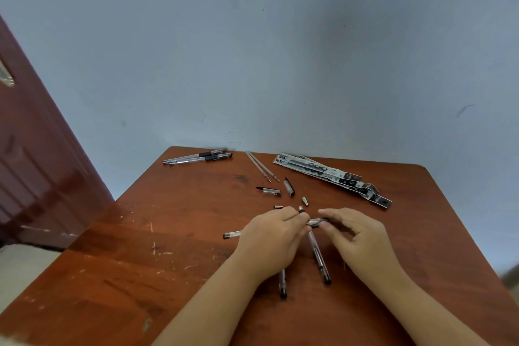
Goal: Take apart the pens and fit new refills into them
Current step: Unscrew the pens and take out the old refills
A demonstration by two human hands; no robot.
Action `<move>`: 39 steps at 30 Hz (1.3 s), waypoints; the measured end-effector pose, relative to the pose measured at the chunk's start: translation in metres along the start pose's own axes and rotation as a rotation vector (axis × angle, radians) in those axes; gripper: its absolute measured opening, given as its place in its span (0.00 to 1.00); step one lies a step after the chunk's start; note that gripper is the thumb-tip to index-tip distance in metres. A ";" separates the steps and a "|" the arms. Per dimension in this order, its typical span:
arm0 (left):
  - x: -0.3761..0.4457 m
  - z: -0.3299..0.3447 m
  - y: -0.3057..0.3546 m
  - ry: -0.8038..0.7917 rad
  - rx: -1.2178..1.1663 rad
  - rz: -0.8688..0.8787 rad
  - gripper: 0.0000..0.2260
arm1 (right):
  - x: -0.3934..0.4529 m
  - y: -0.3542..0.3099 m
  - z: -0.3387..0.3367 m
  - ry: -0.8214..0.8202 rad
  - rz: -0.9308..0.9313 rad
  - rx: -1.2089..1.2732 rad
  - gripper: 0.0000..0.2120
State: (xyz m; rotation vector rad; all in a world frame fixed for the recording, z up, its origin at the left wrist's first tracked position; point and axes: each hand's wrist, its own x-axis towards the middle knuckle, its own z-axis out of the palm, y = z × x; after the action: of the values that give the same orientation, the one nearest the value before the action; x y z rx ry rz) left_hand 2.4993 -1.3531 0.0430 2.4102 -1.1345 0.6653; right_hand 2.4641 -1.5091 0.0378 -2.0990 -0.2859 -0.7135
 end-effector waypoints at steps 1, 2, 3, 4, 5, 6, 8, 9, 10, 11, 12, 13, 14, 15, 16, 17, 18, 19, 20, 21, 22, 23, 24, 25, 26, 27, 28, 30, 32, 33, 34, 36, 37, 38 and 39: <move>0.000 -0.001 0.000 -0.007 -0.004 -0.008 0.12 | 0.000 0.000 0.000 -0.003 -0.005 -0.011 0.08; 0.000 -0.001 0.001 -0.016 -0.007 -0.015 0.13 | 0.000 0.000 0.000 -0.007 0.002 -0.011 0.08; 0.000 -0.001 0.002 -0.024 -0.011 -0.021 0.13 | 0.000 0.000 0.000 -0.012 0.008 -0.004 0.08; -0.001 -0.001 0.002 -0.027 -0.016 -0.024 0.13 | 0.000 0.000 0.000 -0.012 0.011 -0.002 0.09; -0.001 -0.001 0.002 -0.035 -0.024 -0.029 0.13 | 0.000 0.000 0.000 -0.011 0.008 -0.004 0.08; -0.001 -0.002 0.002 -0.042 -0.033 -0.035 0.13 | -0.001 0.000 -0.001 -0.012 0.002 -0.008 0.08; -0.001 -0.002 0.002 -0.053 -0.047 -0.039 0.14 | 0.000 0.000 -0.001 -0.014 -0.012 -0.004 0.08; -0.001 -0.002 0.003 -0.058 -0.053 -0.038 0.14 | 0.000 0.000 -0.001 -0.016 -0.018 0.001 0.08; -0.001 -0.003 0.003 -0.061 -0.061 -0.039 0.14 | 0.000 -0.001 -0.001 -0.021 -0.022 0.011 0.09; -0.001 -0.004 0.002 -0.066 -0.068 -0.039 0.13 | 0.000 -0.001 -0.001 -0.023 -0.030 0.024 0.11; -0.002 -0.005 0.001 -0.066 -0.074 -0.035 0.13 | 0.001 -0.002 -0.002 -0.024 -0.037 0.033 0.13; -0.002 -0.005 0.000 -0.068 -0.072 -0.035 0.13 | 0.000 -0.004 -0.002 -0.027 -0.041 0.039 0.14; -0.002 -0.006 -0.001 -0.071 -0.061 -0.036 0.13 | 0.000 -0.004 -0.003 -0.029 -0.042 0.039 0.14; -0.002 -0.007 -0.001 -0.071 -0.046 -0.034 0.13 | 0.000 -0.004 -0.003 -0.027 -0.047 0.038 0.13; -0.001 -0.008 -0.001 -0.070 -0.034 -0.031 0.12 | 0.001 -0.005 -0.003 -0.027 -0.049 0.037 0.13; -0.002 -0.008 -0.001 -0.078 -0.021 -0.033 0.12 | 0.001 -0.005 -0.003 -0.025 -0.050 0.035 0.13; -0.002 -0.007 -0.002 -0.078 -0.006 -0.036 0.12 | 0.001 -0.005 -0.004 -0.030 -0.049 0.029 0.12; -0.002 -0.005 -0.004 -0.073 -0.002 -0.032 0.12 | 0.001 -0.005 -0.004 -0.035 -0.053 0.025 0.11; -0.001 -0.005 -0.005 -0.078 -0.020 -0.027 0.13 | 0.000 -0.007 -0.004 -0.037 -0.057 0.014 0.10; -0.001 -0.007 -0.005 -0.100 -0.060 -0.042 0.15 | 0.000 -0.008 -0.004 -0.040 -0.066 0.003 0.09; 0.001 -0.011 -0.005 -0.107 -0.096 -0.084 0.18 | 0.000 -0.011 -0.004 -0.038 -0.070 -0.017 0.09; 0.002 -0.017 -0.005 -0.121 -0.121 -0.149 0.20 | -0.002 -0.011 -0.005 -0.030 -0.079 -0.030 0.09; 0.001 -0.021 -0.007 -0.120 -0.138 -0.196 0.22 | -0.002 -0.013 -0.005 -0.016 -0.085 -0.047 0.10; 0.000 -0.025 -0.009 -0.118 -0.146 -0.239 0.22 | -0.003 -0.015 -0.006 0.003 -0.085 -0.055 0.09; 0.000 -0.030 -0.011 -0.110 -0.156 -0.280 0.21 | -0.003 -0.016 -0.007 0.025 -0.061 -0.056 0.06; -0.001 -0.035 -0.014 -0.084 -0.170 -0.311 0.19 | -0.003 -0.018 -0.007 0.046 -0.027 -0.028 0.04; -0.001 -0.041 -0.015 -0.061 -0.198 -0.350 0.14 | -0.002 -0.019 -0.007 0.065 0.020 0.000 0.09; -0.004 -0.050 -0.022 -0.039 -0.270 -0.488 0.03 | 0.000 -0.024 -0.006 0.032 0.105 0.023 0.16; -0.005 -0.055 -0.032 0.027 -0.296 -0.605 0.04 | 0.009 -0.032 -0.002 -0.051 0.116 -0.023 0.14; -0.006 -0.058 -0.037 0.043 -0.291 -0.654 0.04 | 0.015 -0.036 0.002 -0.099 0.105 -0.064 0.13; -0.006 -0.060 -0.041 0.048 -0.273 -0.703 0.04 | 0.022 -0.039 0.008 -0.146 0.086 -0.113 0.12; -0.007 -0.062 -0.049 0.041 -0.220 -0.777 0.04 | 0.039 -0.041 0.025 -0.222 0.048 -0.225 0.06; -0.008 -0.061 -0.052 0.035 -0.192 -0.797 0.05 | 0.048 -0.042 0.035 -0.239 0.024 -0.283 0.03; -0.009 -0.061 -0.054 0.025 -0.172 -0.814 0.06 | 0.056 -0.041 0.046 -0.240 -0.006 -0.341 0.01; -0.010 -0.060 -0.056 0.019 -0.163 -0.826 0.07 | 0.062 -0.039 0.057 -0.238 -0.033 -0.395 0.01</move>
State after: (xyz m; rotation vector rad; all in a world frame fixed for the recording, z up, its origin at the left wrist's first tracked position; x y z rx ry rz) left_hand 2.5225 -1.2816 0.0779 2.4132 -0.1076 0.2957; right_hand 2.5190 -1.4434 0.0743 -2.5676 -0.3308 -0.5724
